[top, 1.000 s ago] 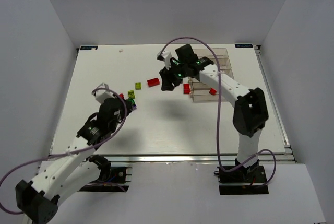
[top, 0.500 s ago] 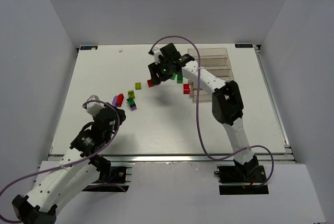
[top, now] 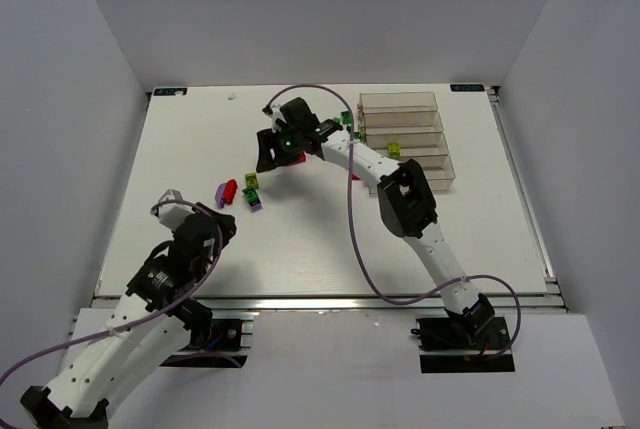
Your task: Sort the legos into containers by color
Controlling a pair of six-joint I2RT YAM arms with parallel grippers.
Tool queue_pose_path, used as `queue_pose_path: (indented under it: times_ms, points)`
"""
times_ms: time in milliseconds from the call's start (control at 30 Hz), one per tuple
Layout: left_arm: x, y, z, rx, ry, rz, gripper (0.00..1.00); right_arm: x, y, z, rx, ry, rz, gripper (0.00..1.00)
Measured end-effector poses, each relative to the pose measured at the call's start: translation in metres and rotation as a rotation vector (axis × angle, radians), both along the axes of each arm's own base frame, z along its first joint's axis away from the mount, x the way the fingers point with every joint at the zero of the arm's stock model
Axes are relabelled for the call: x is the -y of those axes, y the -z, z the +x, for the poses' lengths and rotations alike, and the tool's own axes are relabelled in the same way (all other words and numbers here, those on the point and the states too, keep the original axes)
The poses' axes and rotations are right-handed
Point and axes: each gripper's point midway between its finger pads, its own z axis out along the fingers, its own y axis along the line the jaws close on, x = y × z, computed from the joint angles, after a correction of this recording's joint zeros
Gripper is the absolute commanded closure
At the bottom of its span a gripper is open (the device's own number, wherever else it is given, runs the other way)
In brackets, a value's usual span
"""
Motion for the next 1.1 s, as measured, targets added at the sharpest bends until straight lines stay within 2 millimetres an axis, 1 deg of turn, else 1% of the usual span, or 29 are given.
queue_pose_path:
  times_ms: [33, 67, 133, 233, 300, 500, 633, 733, 900, 1000, 1100]
  points:
    - [-0.001, -0.002, -0.001, 0.005, -0.002, -0.006, 0.47, -0.005, 0.004, 0.001, -0.001, 0.01, 0.0, 0.3]
    - [-0.002, -0.003, -0.003, 0.012, -0.005, -0.014, 0.47, -0.009, 0.009, 0.002, 0.002, 0.022, -0.004, 0.29]
    - [-0.004, -0.007, -0.006, 0.023, -0.01, -0.028, 0.47, -0.014, 0.019, 0.004, 0.009, 0.046, -0.017, 0.29]
    - [-0.008, -0.011, -0.01, 0.037, -0.022, -0.045, 0.47, -0.019, 0.029, 0.007, 0.033, 0.085, -0.04, 0.31]
    - [-0.01, -0.013, -0.012, 0.047, -0.031, -0.054, 0.47, -0.02, 0.032, 0.015, 0.064, 0.128, -0.055, 0.33]
    - [-0.016, -0.018, -0.016, 0.063, -0.05, -0.057, 0.46, -0.017, 0.034, 0.045, 0.168, 0.256, -0.087, 0.34]
    - [-0.018, -0.018, -0.016, 0.061, -0.056, -0.05, 0.45, -0.015, 0.036, 0.056, 0.207, 0.3, -0.096, 0.34]
    - [-0.018, -0.017, -0.016, 0.061, -0.057, -0.048, 0.44, -0.017, 0.041, 0.058, 0.224, 0.314, -0.105, 0.34]
    - [-0.02, -0.019, -0.017, 0.071, -0.062, -0.051, 0.44, -0.029, 0.05, 0.053, 0.248, 0.313, -0.114, 0.3]
    - [-0.022, -0.022, -0.018, 0.083, -0.066, -0.056, 0.44, -0.034, 0.053, 0.051, 0.276, 0.309, -0.119, 0.34]
    - [-0.023, -0.023, -0.019, 0.092, -0.072, -0.059, 0.44, -0.035, 0.054, 0.05, 0.306, 0.314, -0.142, 0.38]
